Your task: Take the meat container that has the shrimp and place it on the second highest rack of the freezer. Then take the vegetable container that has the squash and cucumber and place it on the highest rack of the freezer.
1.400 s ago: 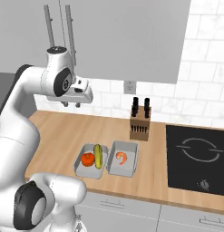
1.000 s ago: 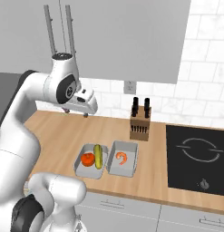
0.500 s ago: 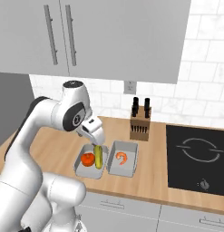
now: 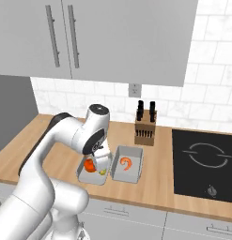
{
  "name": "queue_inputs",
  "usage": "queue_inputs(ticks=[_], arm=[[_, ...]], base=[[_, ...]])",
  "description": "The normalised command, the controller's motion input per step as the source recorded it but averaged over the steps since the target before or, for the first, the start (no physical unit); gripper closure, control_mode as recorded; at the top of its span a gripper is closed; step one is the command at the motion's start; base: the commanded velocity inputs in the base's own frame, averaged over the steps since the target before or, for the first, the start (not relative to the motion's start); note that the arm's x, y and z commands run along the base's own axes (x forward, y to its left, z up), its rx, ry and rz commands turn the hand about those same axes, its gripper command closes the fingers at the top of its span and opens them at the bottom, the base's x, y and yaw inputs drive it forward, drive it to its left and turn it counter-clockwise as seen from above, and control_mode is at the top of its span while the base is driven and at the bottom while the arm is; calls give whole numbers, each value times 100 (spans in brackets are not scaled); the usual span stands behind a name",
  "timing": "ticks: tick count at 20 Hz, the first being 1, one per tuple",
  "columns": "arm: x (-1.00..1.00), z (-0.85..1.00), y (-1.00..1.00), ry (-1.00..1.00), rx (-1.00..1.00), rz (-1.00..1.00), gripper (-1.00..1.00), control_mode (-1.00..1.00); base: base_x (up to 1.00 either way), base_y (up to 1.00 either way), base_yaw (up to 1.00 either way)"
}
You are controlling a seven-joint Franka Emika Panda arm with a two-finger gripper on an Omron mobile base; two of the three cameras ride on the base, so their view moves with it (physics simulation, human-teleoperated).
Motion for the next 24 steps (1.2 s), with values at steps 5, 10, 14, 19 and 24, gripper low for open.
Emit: queue_inputs(ticks=[5,10,14,19,24], arm=[[0,-53,0,5,12,0,-100,-100],[0,-54,0,8,0,-4,-100,-100],[0,-39,0,6,3,-13,-100,-100],[2,-40,0,5,2,-11,-100,-100],[1,-42,0,5,0,-3,-100,-100]], base=[[0,0,0],[0,0,0],[0,0,0],[0,0,0],[0,0,0]])
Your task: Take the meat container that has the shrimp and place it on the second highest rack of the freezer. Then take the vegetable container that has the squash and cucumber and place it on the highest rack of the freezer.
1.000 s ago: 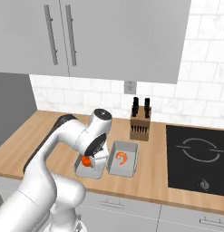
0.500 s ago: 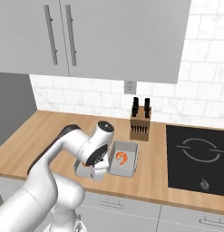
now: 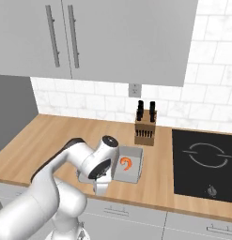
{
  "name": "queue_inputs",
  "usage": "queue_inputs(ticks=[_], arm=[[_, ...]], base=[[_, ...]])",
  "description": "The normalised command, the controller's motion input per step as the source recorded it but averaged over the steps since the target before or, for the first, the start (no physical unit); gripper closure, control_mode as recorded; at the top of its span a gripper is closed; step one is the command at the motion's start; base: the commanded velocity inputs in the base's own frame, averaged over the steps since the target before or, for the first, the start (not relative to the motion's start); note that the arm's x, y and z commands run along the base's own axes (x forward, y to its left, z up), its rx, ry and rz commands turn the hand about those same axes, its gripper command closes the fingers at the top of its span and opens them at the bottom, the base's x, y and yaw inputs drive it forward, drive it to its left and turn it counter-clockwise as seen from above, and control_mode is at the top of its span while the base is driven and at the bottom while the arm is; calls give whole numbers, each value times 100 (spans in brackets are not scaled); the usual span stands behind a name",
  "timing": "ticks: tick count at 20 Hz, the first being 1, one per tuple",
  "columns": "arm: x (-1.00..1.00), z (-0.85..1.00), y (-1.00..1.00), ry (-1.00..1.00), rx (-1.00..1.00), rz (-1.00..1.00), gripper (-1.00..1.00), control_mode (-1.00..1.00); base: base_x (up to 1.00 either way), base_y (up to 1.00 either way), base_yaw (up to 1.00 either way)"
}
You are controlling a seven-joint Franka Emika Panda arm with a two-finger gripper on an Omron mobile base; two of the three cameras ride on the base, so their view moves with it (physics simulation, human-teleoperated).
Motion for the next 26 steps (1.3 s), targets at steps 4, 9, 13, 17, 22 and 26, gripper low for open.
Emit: queue_inputs(ticks=[4,9,13,17,22,26], arm=[[9,-24,0,0,0,-1,-100,-100],[23,-7,0,0,-1,0,-100,-100],[32,-19,4,0,-7,0,-100,-100],[23,-38,12,0,-12,0,-100,-100],[-1,-83,52,0,-15,0,-100,-100],[-12,-100,81,0,-5,10,100,-100]], base=[[0,0,0],[0,0,0],[0,0,0],[0,0,0],[0,0,0],[0,0,0]])
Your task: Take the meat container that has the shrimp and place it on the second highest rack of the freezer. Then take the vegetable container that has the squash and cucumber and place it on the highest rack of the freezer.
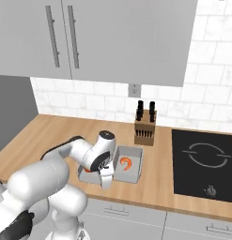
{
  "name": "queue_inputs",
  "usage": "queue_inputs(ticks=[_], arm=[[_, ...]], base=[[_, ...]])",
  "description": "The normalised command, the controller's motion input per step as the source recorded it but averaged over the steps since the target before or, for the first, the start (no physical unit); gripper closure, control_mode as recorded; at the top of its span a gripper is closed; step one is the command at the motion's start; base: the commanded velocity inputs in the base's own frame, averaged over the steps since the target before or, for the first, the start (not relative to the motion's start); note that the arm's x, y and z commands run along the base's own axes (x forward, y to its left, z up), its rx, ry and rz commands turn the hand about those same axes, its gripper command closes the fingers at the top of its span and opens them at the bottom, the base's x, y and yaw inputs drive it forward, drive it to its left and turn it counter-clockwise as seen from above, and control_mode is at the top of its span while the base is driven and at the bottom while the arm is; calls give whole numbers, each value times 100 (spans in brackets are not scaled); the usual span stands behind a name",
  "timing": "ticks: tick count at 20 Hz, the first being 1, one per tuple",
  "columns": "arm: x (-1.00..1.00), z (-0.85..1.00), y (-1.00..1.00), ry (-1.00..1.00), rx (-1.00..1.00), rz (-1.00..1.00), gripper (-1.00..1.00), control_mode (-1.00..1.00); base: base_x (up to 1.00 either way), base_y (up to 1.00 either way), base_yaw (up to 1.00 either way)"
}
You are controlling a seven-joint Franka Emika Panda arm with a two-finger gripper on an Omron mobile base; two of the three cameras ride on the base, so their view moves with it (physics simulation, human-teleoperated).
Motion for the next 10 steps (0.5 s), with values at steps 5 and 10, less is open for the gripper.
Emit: queue_inputs(ticks=[5,10], arm=[[-67,-100,87,-18,-5,15,100,-100],[-88,-89,48,-18,1,16,100,-100]], base=[[0,0,0],[0,0,0]])
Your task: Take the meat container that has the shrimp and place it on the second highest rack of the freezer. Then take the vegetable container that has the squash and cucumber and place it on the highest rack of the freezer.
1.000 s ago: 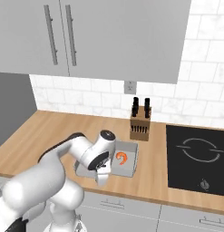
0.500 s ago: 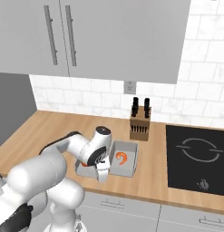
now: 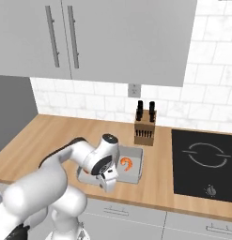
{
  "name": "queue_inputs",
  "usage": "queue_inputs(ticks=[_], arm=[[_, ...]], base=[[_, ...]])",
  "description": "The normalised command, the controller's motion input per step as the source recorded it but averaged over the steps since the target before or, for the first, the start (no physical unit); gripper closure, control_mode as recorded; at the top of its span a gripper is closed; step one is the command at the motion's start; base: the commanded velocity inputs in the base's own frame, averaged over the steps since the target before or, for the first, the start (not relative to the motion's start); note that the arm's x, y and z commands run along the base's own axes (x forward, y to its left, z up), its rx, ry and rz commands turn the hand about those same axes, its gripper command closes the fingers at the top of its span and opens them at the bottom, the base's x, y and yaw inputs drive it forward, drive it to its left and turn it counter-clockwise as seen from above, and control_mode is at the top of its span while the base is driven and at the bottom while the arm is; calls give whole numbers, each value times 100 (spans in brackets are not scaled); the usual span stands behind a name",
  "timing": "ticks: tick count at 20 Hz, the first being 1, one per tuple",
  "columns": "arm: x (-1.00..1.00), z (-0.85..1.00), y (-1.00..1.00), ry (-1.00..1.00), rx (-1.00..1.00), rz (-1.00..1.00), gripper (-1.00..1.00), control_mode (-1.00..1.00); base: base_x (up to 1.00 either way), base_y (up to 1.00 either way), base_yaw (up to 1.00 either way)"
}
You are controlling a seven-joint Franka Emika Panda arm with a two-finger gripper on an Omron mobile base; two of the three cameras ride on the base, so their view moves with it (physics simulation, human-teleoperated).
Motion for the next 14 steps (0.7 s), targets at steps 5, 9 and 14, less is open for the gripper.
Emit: queue_inputs(ticks=[5,9,14], arm=[[-11,7,12,-1,-1,8,100,-100],[7,79,36,0,-2,15,100,-100],[0,100,11,2,0,26,100,-100]], base=[[0,0,0],[0,0,0],[0,0,0]])
